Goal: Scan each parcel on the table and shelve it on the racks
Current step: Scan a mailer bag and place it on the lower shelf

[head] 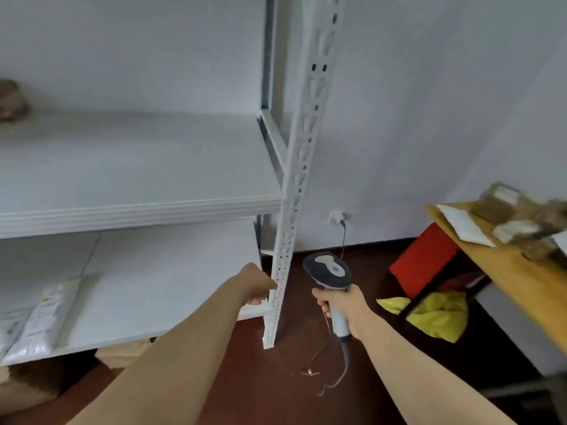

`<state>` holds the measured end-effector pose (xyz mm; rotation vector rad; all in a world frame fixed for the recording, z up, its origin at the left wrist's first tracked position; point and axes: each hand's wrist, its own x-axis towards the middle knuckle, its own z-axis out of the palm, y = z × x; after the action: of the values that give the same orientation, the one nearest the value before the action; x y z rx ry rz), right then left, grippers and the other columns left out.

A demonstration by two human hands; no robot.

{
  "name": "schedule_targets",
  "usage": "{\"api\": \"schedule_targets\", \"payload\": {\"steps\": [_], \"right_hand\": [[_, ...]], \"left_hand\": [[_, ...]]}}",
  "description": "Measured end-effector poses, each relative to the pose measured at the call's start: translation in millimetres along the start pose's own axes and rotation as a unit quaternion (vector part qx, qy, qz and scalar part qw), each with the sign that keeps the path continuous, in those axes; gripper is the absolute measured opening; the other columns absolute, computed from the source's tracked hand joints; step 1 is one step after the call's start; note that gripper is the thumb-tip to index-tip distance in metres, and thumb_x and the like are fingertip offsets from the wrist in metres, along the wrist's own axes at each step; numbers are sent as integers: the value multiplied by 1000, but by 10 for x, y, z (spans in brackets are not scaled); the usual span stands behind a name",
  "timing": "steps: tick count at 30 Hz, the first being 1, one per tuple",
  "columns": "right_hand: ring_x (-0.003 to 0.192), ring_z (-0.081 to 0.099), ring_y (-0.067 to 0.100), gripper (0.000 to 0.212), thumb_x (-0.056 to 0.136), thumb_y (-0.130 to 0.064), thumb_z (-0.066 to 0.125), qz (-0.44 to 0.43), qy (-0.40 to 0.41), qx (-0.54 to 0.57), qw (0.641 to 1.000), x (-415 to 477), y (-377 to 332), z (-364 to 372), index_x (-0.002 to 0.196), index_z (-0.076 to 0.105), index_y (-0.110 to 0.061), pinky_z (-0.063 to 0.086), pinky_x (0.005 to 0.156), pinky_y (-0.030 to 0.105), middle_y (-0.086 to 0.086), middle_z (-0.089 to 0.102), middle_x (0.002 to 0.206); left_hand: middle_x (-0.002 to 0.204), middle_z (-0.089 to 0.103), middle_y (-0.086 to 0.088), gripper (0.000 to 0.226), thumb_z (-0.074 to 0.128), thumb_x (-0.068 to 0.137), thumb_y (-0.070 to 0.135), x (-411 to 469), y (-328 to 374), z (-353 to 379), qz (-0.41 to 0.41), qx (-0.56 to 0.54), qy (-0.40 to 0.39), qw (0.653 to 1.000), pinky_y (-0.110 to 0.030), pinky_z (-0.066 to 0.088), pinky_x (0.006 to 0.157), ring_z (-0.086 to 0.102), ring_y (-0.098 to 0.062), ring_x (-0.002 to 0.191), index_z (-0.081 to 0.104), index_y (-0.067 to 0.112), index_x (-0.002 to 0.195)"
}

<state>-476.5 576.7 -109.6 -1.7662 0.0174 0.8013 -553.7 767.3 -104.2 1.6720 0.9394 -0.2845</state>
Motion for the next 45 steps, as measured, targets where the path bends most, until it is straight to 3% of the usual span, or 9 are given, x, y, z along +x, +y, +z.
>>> {"api": "schedule_targets", "payload": {"steps": [4,13,25,28,30,32,35,40,45], "right_hand": [[47,49,12,12,80,-4,76,-18,61,61,996,143,59,-1245,72,66,-3,42,48,23,8,60,59],[44,47,12,13,82,-2,73,-53,196,202,958,234,47,-3621,79,61,-4,40,45,23,6,56,56],[50,51,15,12,82,-1,73,-3,314,293,903,998,66,-5098,90,64,-3,44,47,25,9,58,63],[52,51,17,11,83,-3,71,14,320,295,900,1411,-111,-5355,92,64,-4,45,50,27,9,59,62],[52,50,17,11,84,-3,70,29,323,292,900,1713,-246,-5473,92,63,-4,44,50,28,9,58,62],[51,50,16,10,84,-3,70,38,320,290,901,2013,-380,-5556,91,63,-4,45,50,28,8,59,61],[52,52,16,11,84,-5,71,46,314,291,902,2416,-504,-5648,92,64,-4,46,52,28,8,60,61],[51,51,17,16,83,-5,72,82,325,292,896,2796,-489,-5727,97,66,-1,45,53,29,9,60,62],[54,52,19,15,82,-5,74,111,323,276,898,3029,-433,-5875,94,66,-2,47,55,31,9,61,64]], "left_hand": [[58,42,-5,28,51,92,-3,221,816,1120,6,6,-70,997,-22,31,49,35,-12,43,46,10,68],[67,49,-1,29,47,94,-4,447,2211,3319,54,118,-190,973,-21,35,55,40,-11,54,51,14,72],[80,54,-8,30,64,87,0,1546,3413,4718,148,212,-162,952,-29,45,64,53,-20,72,44,16,71],[73,41,2,29,64,87,12,1994,3721,4943,217,289,-133,923,-24,38,63,43,-11,65,42,16,69],[97,51,-3,23,66,86,23,2250,3897,5045,239,343,-121,900,-27,40,76,52,-17,88,56,10,102],[133,46,-11,61,67,85,30,2547,4030,5154,258,413,-101,868,-32,42,91,45,-28,122,42,9,137],[149,28,-9,73,66,86,38,2918,4151,5348,309,517,-85,794,-37,38,103,23,-28,139,31,14,146],[141,31,-7,80,65,80,47,3347,4084,5671,377,625,-66,680,-34,36,101,26,-28,133,27,15,142],[131,36,-10,63,56,89,27,3566,4040,5895,415,660,5,626,-33,43,86,43,-26,114,25,11,142]]}}
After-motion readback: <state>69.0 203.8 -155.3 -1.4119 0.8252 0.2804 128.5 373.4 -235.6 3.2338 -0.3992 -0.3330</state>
